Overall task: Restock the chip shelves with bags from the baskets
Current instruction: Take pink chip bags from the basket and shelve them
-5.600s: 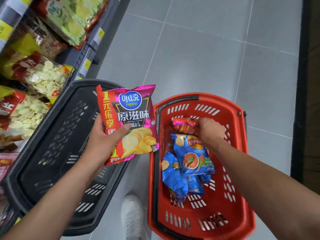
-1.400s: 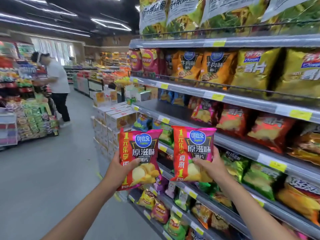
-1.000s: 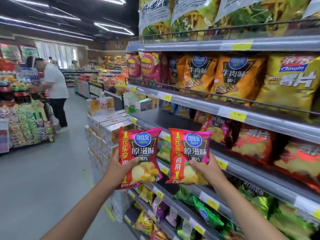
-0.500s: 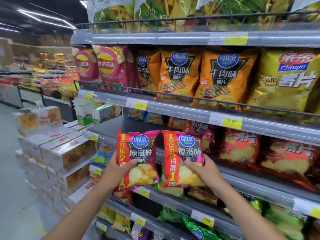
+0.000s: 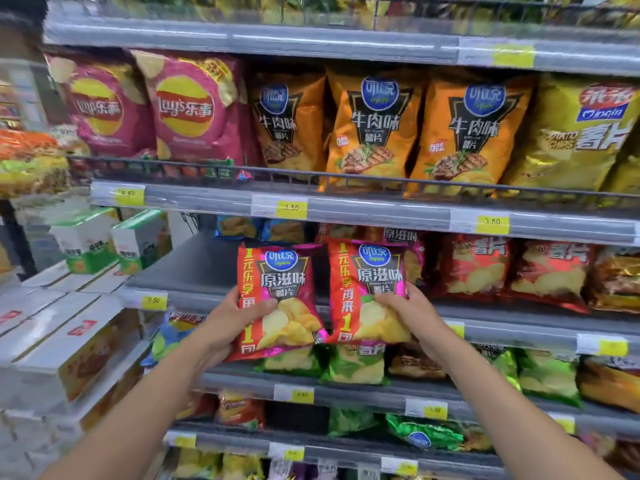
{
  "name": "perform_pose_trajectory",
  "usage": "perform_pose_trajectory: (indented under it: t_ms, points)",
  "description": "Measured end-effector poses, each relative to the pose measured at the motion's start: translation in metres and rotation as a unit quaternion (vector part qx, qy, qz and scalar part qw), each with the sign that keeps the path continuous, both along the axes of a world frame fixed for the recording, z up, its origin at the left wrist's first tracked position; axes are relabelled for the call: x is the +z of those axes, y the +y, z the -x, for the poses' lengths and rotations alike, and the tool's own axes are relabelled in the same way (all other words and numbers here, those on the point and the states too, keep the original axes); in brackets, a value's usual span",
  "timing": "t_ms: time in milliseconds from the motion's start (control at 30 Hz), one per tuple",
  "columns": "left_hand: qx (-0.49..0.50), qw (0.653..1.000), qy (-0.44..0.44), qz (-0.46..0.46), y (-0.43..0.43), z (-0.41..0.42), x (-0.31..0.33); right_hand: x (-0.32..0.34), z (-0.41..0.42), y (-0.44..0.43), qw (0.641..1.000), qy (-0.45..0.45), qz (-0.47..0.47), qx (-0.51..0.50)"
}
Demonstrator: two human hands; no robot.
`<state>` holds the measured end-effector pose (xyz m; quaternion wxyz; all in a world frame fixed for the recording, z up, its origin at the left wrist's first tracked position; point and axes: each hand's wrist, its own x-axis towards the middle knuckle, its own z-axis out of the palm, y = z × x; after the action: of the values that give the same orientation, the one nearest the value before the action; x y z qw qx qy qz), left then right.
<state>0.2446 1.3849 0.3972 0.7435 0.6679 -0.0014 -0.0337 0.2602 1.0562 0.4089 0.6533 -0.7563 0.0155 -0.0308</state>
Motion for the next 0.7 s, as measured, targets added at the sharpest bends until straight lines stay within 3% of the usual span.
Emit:
perform_pose_trajectory:
  t_ms: [267, 533, 700]
  points:
    - [0.018, 1.000, -0.015, 0.019, 0.039, -0.017, -0.009, 0.016, -0.022, 0.033, 0.999, 0.039, 0.009, -0.010]
    - [0.047, 0.998, -0.041, 0.023, 0.063, -0.031, -0.005, 0.040, -0.052, 0.055, 0.981, 0.065, -0.182, -0.022]
    - [0.043, 0.998, -0.040, 0.014, 0.070, -0.033, -0.009, 0.031, -0.072, 0.075, 0.988, 0.044, -0.143, -0.028]
